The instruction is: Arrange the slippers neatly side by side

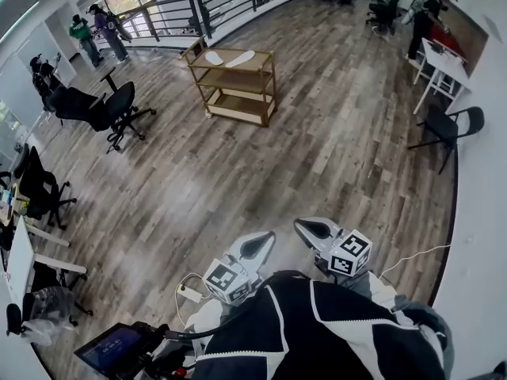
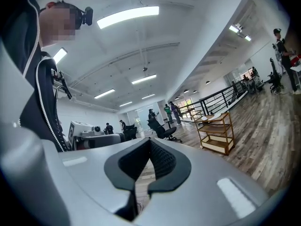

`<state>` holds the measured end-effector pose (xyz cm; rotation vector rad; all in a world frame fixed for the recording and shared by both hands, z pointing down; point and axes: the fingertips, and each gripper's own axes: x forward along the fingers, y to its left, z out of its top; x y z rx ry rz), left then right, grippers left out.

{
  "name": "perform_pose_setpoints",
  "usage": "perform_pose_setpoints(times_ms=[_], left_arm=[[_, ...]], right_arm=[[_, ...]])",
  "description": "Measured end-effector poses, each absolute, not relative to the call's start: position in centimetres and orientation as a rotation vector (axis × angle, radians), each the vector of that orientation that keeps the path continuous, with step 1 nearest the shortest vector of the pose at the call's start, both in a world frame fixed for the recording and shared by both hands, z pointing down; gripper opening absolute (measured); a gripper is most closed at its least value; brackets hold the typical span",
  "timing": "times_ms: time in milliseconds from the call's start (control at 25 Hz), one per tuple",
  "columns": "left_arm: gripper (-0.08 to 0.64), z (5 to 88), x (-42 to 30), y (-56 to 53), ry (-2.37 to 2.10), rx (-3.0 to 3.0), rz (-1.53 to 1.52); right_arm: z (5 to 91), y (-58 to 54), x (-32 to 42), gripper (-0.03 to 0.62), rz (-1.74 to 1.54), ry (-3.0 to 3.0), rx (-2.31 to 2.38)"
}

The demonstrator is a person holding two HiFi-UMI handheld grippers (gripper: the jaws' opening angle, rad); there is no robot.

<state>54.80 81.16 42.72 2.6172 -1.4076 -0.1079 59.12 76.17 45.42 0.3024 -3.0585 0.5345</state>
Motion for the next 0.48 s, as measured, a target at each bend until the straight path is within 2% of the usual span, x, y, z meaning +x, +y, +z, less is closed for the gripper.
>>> perform_pose_setpoints(times_ms=[480], left_arm=[[0.008,44.3,44.1,79.1,-1.314,2.664,-0.085]], right_arm=[[45.7,74.3,47.6,0.005,0.436,-3.045,0.389]])
